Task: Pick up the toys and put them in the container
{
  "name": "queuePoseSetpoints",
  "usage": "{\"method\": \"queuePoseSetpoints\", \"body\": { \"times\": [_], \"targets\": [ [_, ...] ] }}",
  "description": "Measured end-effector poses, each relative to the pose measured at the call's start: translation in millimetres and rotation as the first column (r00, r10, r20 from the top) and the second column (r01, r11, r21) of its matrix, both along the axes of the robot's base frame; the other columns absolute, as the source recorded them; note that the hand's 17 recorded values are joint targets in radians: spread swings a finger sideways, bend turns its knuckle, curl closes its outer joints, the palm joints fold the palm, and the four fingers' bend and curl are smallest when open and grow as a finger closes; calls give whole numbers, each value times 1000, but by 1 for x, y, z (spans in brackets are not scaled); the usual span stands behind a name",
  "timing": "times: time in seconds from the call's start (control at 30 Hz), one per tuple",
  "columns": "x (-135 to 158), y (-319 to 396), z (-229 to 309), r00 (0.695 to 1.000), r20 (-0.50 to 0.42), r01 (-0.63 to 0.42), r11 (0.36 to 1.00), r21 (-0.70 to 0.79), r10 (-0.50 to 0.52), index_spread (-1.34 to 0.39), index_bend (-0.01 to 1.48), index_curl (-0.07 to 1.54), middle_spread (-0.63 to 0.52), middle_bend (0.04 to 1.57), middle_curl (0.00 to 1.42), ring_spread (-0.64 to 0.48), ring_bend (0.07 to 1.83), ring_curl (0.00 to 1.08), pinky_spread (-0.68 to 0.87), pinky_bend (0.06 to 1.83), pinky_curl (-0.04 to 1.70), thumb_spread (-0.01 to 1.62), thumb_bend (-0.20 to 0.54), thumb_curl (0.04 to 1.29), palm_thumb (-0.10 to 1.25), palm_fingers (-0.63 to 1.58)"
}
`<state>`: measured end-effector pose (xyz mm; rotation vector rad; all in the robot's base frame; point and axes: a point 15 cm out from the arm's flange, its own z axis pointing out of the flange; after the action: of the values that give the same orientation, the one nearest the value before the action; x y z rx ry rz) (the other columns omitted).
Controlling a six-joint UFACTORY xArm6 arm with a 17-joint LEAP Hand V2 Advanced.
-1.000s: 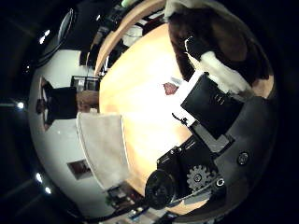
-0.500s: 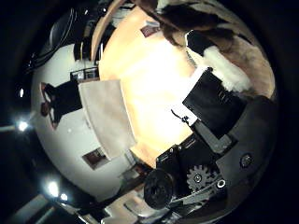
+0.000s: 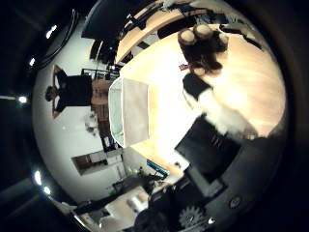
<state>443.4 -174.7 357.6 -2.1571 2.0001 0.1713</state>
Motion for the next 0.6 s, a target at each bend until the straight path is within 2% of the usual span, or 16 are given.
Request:
{"method": "queuePoseSetpoints", "body": {
  "times": [0.17,0.47,0.6],
  "targets": [
    [13,8,-2,1000,18,-13,1000,2,13,-516,245,541,-276,469,500,-272,765,375,-295,955,436,947,-32,295,550,172],
    [68,18,-24,996,90,-28,1000,-14,29,-470,229,479,-179,384,438,-117,581,301,125,743,327,946,-32,295,518,79],
    [88,19,-35,994,110,-19,1000,-24,21,-459,203,451,-149,336,409,-67,510,276,246,675,293,941,-32,295,503,65]
  ]
}}
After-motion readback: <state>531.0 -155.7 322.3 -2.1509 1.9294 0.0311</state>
